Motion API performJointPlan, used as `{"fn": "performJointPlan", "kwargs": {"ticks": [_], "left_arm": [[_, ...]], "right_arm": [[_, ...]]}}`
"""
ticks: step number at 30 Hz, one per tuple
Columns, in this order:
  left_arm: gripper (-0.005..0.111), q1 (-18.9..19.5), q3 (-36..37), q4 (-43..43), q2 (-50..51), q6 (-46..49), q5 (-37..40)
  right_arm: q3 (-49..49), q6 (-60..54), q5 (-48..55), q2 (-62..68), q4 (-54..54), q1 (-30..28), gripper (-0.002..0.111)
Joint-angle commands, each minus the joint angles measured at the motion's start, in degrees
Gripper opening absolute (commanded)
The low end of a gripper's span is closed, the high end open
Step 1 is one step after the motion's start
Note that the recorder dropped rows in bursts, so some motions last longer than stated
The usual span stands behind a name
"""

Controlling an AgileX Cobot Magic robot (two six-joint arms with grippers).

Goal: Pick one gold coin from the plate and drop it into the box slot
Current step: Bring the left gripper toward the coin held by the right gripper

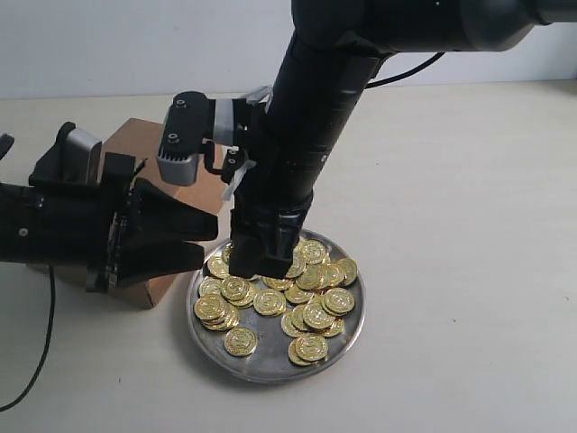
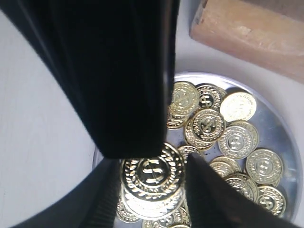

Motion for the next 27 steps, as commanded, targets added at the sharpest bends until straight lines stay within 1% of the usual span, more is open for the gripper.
{"fn": "performJointPlan", "kwargs": {"ticks": [1,3,4,7,8,9,24,25,27], "left_arm": [[0.038,-0.39,-1.01,-1.17,2.07,3.71,-1.43],[0.032,-0.39,-1.01,-1.68,3.41,4.55,-1.08],[0.031,-0.39,-1.01,-2.11,3.91,4.86,-0.79],[0.036,-0.39,-1.01,-4.1,4.64,6.74,0.21],[0.041,-0.39,-1.01,-4.99,4.64,7.57,0.21],[0.043,-0.39,-1.01,-5.41,4.64,7.66,0.21],[0.043,-0.39,-1.01,-5.52,4.64,7.66,0.34],[0.042,-0.39,-1.01,-5.52,4.64,7.66,0.33],[0.033,-0.39,-1.01,-5.52,4.64,7.66,0.33]], "right_arm": [[-0.52,-0.68,-0.49,-0.64,1.21,-0.35,0.013],[-0.52,-0.68,-1.24,-0.64,1.47,-0.35,0.013],[-0.52,-0.68,-1.52,-0.64,1.47,-0.35,0.013],[-0.52,-0.68,-1.9,-0.64,1.47,-0.35,0.013],[-0.52,-0.68,-2.55,-0.64,1.47,-0.35,0.013],[-0.52,-0.68,-3.25,-0.64,1.47,-0.35,0.013],[-0.52,-0.58,-5.14,-0.64,1.47,-0.35,0.013],[-0.52,-0.58,-5.56,-0.64,1.47,-0.35,0.013],[-0.52,-0.58,-5.66,-0.64,2.23,-0.35,0.012]]}}
